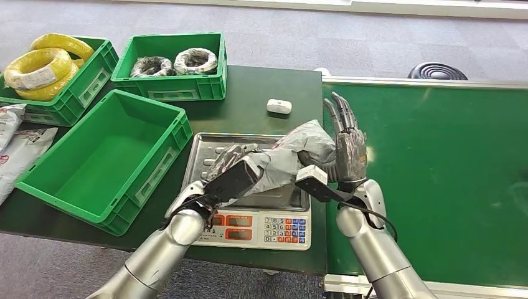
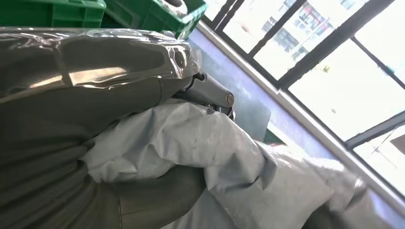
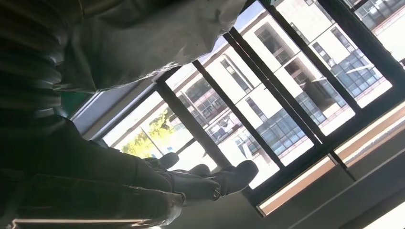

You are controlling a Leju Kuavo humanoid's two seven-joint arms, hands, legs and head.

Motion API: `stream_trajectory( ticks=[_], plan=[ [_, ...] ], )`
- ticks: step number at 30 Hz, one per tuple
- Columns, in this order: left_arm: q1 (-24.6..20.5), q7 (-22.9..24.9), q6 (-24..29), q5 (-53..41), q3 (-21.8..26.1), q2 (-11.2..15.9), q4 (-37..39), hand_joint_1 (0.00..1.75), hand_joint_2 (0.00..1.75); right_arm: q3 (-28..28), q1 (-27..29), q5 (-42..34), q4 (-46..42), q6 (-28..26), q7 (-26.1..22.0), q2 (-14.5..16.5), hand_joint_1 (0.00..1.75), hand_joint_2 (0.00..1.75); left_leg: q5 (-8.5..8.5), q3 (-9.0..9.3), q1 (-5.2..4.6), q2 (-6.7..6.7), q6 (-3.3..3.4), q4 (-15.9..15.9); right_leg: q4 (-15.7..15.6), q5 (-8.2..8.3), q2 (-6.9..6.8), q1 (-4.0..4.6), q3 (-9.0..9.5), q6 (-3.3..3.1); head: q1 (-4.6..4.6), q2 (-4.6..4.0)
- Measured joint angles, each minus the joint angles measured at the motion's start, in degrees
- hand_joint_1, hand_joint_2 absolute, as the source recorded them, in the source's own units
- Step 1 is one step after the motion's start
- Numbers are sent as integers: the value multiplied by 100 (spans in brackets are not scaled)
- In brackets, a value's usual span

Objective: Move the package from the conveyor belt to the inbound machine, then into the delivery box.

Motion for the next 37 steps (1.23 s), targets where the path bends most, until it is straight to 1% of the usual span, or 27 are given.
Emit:
stream_trajectory(
  ticks=[3,6,10,13,15,16,17,19,20,21,24,28,30,33,37],
  plan=[
    [38,-39,368,182,261,103,-332,175,175,-72,143,-155,-78,-37,-86,2,0,175,0,-1,1,1,0,-1,0,0,0,1,-2,0,1,0],
    [53,-57,808,331,659,274,-636,175,175,-162,449,-202,-263,-95,-131,-4,0,175,0,-2,2,2,0,-2,0,-1,1,3,-4,-1,1,0],
    [39,-97,1314,370,1341,508,-903,175,175,-270,922,-183,-545,-202,-139,-27,0,175,0,-4,3,4,-1,-4,1,-1,2,4,-6,-1,1,0],
    [19,-115,1868,162,1932,680,-1007,175,175,-312,1290,-95,-733,-253,-142,-27,0,175,0,-5,4,6,-1,-5,2,-2,3,4,-7,-2,2,0],
    [-6,-112,2093,-44,2372,800,-1023,175,175,-313,1518,-30,-811,-270,-139,-25,0,175,0,-6,4,7,-1,-5,2,-2,4,4,-9,-2,2,0],
    [-16,-105,2152,-159,2587,853,-1017,169,175,-313,1607,-17,-837,-273,-134,-22,0,175,0,-6,4,8,-1,-5,2,-2,4,4,-10,-2,2,0],
    [-24,-85,2219,-281,2789,900,-1001,138,175,-314,1682,-15,-857,-270,-128,-19,0,175,0,-7,4,8,-1,-5,2,-2,4,4,-11,-2,0,0],
    [-46,7,2399,-542,3147,992,-920,51,175,-328,1790,-26,-892,-241,-102,3,0,175,0,-9,4,8,-1,-5,2,-2,4,4,-11,-2,2,0],
    [-58,68,2480,-668,3306,1040,-846,12,175,-339,1836,-27,-905,-215,-84,23,0,175,1,-9,4,8,-2,-5,2,-2,4,4,-10,-2,2,0],
    [-69,126,2517,-771,3456,1099,-747,0,175,-354,1882,-22,-916,-178,-58,48,0,175,1,-8,4,9,-2,-5,2,-2,5,4,-10,-2,3,0],
    [-67,162,2337,-837,3864,1306,-377,0,175,-419,2029,27,-934,-45,16,112,0,175,1,-7,3,12,-2,-5,2,-2,11,4,-12,-2,2,0],
    [138,-173,1667,-417,4194,1463,-135,0,175,-540,2200,134,-949,132,103,153,0,175,1,-11,3,11,-2,-5,2,-2,12,4,-14,-2,3,0],
    [300,-321,1433,-215,4256,1485,-148,0,175,-608,2269,156,-951,213,115,169,0,175,0,-14,3,11,-2,-5,1,-3,12,4,-15,-2,3,0],
    [466,-398,1252,-28,4303,1487,-220,0,175,-681,2339,169,-963,278,116,187,0,175,-1,-17,2,10,-2,-5,-2,-3,12,3,-17,-2,3,0],
    [728,-712,502,810,4336,1497,-477,0,175,-751,2402,161,-994,401,116,205,0,175,-1,-14,2,10,-2,-5,-2,-3,12,3,-16,-2,1,0]
  ],
)
